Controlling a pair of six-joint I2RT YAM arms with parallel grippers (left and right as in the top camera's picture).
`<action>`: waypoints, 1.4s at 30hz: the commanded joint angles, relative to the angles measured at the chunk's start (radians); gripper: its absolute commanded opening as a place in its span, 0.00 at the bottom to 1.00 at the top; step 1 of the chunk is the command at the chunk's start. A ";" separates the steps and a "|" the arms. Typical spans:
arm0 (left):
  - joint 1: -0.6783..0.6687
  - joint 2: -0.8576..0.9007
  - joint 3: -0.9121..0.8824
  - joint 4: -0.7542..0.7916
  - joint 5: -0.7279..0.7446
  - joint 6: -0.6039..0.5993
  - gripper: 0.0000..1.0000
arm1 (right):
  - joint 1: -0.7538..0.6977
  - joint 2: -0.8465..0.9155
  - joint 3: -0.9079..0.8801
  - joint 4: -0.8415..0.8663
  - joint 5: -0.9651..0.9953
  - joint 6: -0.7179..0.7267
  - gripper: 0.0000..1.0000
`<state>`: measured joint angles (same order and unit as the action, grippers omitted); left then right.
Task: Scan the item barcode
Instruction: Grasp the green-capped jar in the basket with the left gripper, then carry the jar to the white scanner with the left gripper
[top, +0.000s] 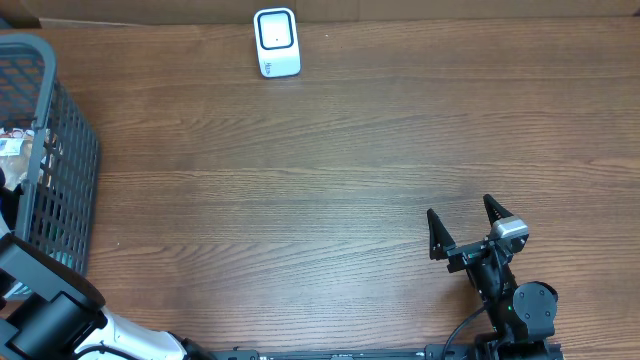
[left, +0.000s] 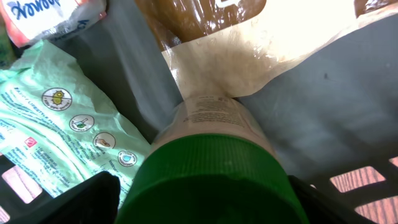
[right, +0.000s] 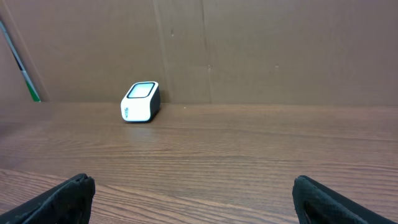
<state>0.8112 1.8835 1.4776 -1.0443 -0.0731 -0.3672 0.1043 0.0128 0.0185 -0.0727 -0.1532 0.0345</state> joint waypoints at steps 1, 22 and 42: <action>-0.008 0.010 -0.022 0.009 -0.012 0.005 0.83 | -0.005 -0.010 -0.011 0.003 -0.005 0.007 1.00; -0.008 0.009 -0.012 0.032 -0.003 0.004 0.51 | -0.005 -0.010 -0.011 0.003 -0.005 0.007 1.00; -0.008 0.005 0.723 -0.344 0.230 0.004 0.43 | -0.005 -0.010 -0.011 0.003 -0.005 0.007 1.00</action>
<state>0.8112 1.9007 2.0197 -1.3560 0.0555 -0.3645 0.1043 0.0128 0.0185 -0.0727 -0.1532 0.0341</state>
